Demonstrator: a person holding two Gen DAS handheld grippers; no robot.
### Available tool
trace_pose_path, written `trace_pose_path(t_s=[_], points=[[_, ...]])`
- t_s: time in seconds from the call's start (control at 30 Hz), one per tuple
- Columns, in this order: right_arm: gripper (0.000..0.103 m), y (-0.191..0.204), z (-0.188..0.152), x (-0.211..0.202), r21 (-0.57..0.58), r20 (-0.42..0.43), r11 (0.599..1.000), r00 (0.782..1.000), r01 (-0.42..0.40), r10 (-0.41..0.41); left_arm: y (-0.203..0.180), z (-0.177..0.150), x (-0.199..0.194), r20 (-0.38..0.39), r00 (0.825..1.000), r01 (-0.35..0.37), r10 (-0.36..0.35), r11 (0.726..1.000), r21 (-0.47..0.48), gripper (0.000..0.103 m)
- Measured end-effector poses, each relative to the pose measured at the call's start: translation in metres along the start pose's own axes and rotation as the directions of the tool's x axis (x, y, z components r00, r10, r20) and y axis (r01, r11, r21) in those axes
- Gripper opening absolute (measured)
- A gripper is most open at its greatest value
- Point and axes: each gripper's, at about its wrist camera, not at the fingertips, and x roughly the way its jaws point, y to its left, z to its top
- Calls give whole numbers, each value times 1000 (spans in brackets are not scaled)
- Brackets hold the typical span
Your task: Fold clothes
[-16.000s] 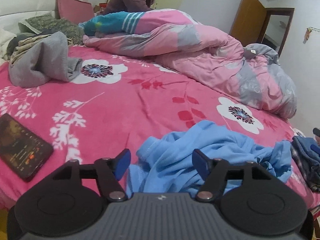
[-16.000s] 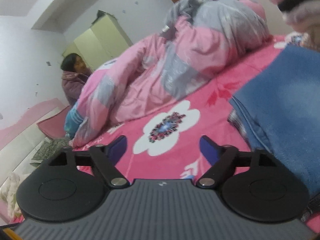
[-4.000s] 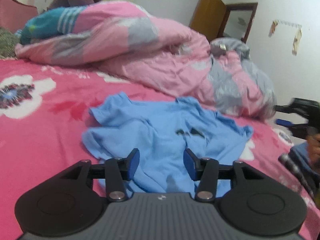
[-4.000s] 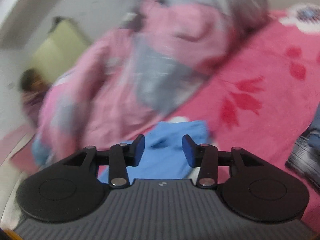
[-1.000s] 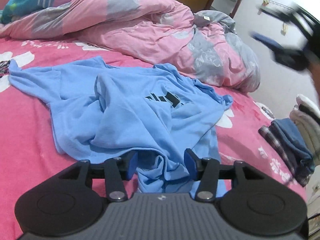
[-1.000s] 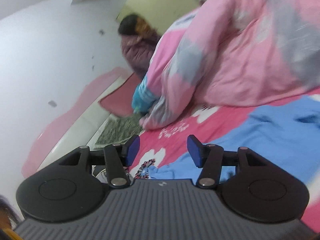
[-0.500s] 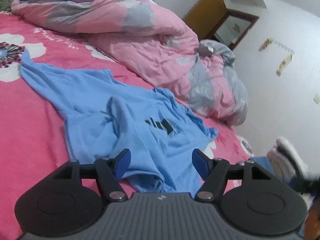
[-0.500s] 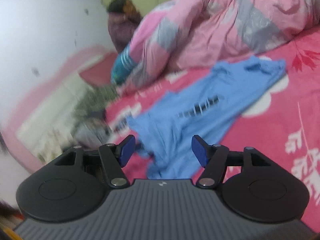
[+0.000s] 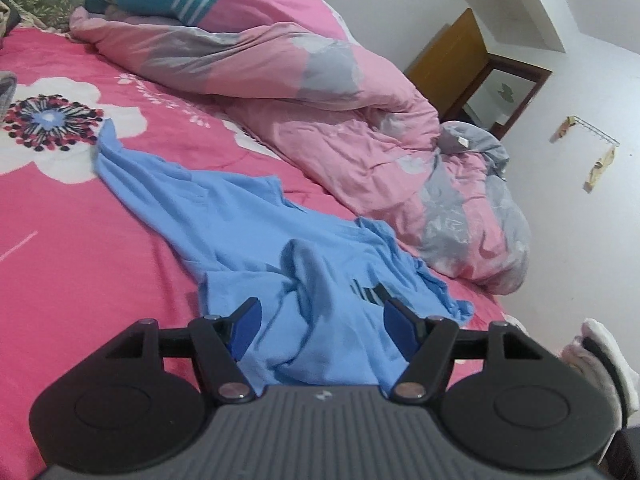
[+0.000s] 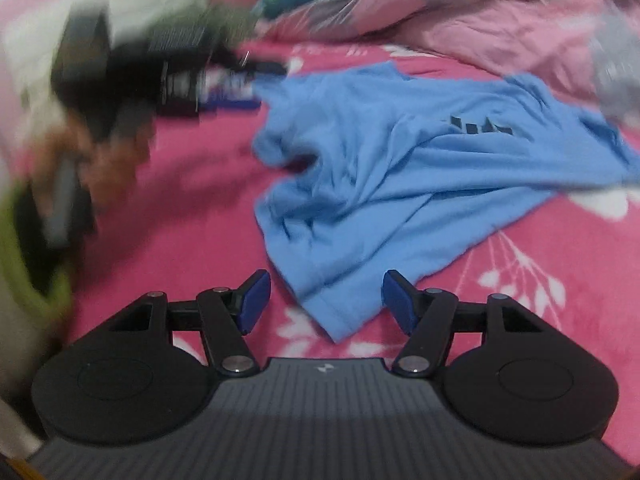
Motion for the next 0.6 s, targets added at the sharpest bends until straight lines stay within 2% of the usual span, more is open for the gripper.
trace_pose_path(t_s=[0.07, 0.1, 0.13, 0.17, 0.27, 0.37, 0.5, 0.6], points=[[59, -2, -4, 2, -11, 13, 1000, 1000, 14, -14, 2, 0, 2, 8, 1000, -18, 18, 1000, 1, 68], [46, -3, -7, 3, -16, 20, 1000, 1000, 21, -21, 4, -1, 2, 13, 1000, -27, 27, 1000, 1, 68], [19, -6, -7, 2, -8, 27, 999, 999, 32, -32, 5, -1, 3, 16, 999, -34, 34, 999, 0, 67], [7, -10, -7, -1, 11, 36, 999, 998, 47, -48, 6, -1, 4, 18, 999, -39, 39, 999, -2, 67], [4, -30, -8, -16, 76, 65, 995, 995, 69, -74, 11, 0, 5, 12, 999, -43, 43, 999, -15, 65], [4, -46, -8, -48, 73, 114, 985, 980, 154, -162, 14, 1, 5, 5, 1000, -25, 25, 999, -32, 63], [4, -72, -9, -103, 102, 179, 957, 941, 271, -286, 12, 1, 2, 0, 1000, -2, 2, 1000, -22, 63], [4, -93, -16, -136, 120, 203, 924, 902, 364, -382, 8, -1, 0, -11, 1000, 11, -11, 1000, -11, 63]])
